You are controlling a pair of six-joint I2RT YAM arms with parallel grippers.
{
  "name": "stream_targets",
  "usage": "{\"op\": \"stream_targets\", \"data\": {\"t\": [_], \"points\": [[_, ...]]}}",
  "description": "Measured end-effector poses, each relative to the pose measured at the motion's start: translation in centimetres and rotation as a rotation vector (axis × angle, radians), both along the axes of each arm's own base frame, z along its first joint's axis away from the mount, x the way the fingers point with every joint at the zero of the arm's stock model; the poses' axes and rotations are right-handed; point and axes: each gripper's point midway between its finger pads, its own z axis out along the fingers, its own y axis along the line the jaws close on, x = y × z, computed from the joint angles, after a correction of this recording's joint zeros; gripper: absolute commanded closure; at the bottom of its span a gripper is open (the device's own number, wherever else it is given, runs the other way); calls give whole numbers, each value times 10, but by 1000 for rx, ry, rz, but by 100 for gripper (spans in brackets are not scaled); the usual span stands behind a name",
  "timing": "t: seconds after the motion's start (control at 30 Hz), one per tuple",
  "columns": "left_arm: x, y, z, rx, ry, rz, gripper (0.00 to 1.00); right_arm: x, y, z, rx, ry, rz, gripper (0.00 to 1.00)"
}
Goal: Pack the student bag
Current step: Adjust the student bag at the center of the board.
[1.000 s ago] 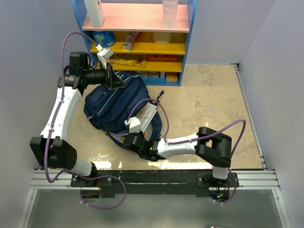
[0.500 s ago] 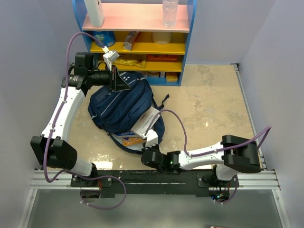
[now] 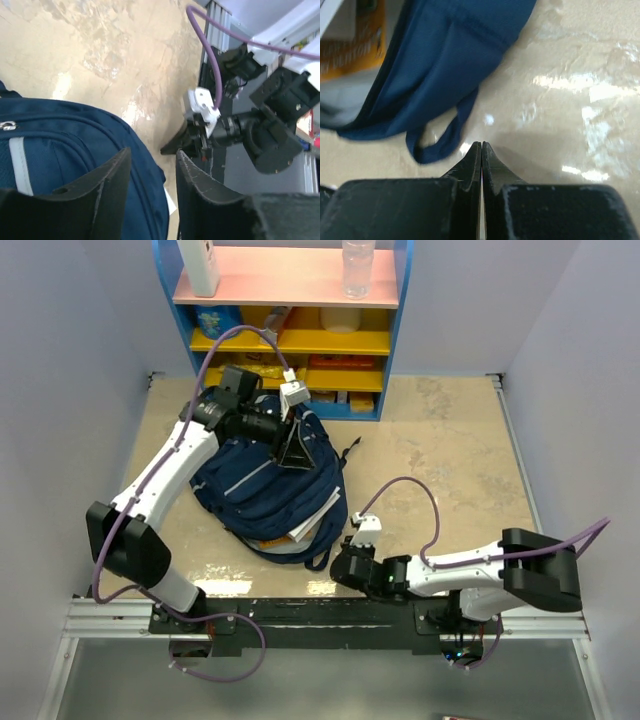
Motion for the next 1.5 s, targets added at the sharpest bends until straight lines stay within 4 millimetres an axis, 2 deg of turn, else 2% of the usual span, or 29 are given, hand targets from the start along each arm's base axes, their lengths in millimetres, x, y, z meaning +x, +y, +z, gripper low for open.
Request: {"op": "stream_targets", "data": {"t": [0.07, 0.17, 0.27, 0.33, 0.43, 0.47, 0.5, 0.57, 0.67, 0.77, 0.83, 0.9, 0.93, 0.97, 1.03, 1.13, 1.17, 1.23, 1.27, 1.33, 1.4, 1.5], "points": [[-1, -1, -12, 20, 18, -28, 49, 14, -4, -8, 27, 27, -38, 100], [0, 4, -32, 55, 59, -46, 45, 46, -15, -17, 82, 72, -127, 100], [-1, 10, -36, 69, 71, -58, 43, 70, -17, -18, 123, 91, -170, 100], [5, 19, -25, 60, 45, -48, 40, 82, -7, -12, 143, 96, -164, 100], [29, 45, 5, 29, -41, 2, 36, 100, 4, -4, 170, 117, -156, 100], [42, 61, 19, 23, -83, 36, 35, 108, 6, -1, 184, 124, -160, 100], [52, 76, 28, 20, -123, 67, 30, 115, 8, 2, 197, 128, -163, 100], [68, 111, 39, 30, -197, 141, 26, 138, 11, 14, 224, 120, -183, 100], [73, 153, 29, 102, -246, 218, 24, 182, 14, 42, 253, 83, -230, 100], [61, 171, 3, 202, -271, 207, 24, 223, 11, 71, 285, 40, -267, 100], [51, 175, -16, 259, -268, 176, 24, 243, -2, 80, 278, 21, -300, 100], [41, 184, -41, 318, -254, 141, 24, 253, -28, 81, 215, 7, -353, 100], [39, 189, -49, 336, -246, 134, 24, 251, -38, 82, 180, 3, -370, 98], [37, 196, -60, 357, -241, 128, 25, 246, -44, 84, 148, -4, -374, 88], [34, 212, -75, 394, -229, 127, 25, 228, -37, 101, 115, -39, -339, 83], [32, 237, -94, 441, -234, 133, 27, 181, 9, 137, 124, -103, -194, 82], [29, 243, -101, 457, -231, 127, 27, 163, 26, 146, 133, -113, -140, 89], [22, 248, -115, 479, -226, 94, 29, 130, 51, 152, 137, -120, -52, 94], [18, 249, -121, 488, -221, 76, 30, 111, 62, 149, 130, -118, -2, 100], [16, 249, -129, 495, -229, 50, 30, 79, 76, 136, 114, -108, 83, 100], [16, 249, -131, 491, -242, 42, 30, 51, 85, 114, 77, -88, 160, 100], [19, 241, -130, 474, -266, 22, 31, 26, 103, 82, 18, -65, 253, 100]]}}
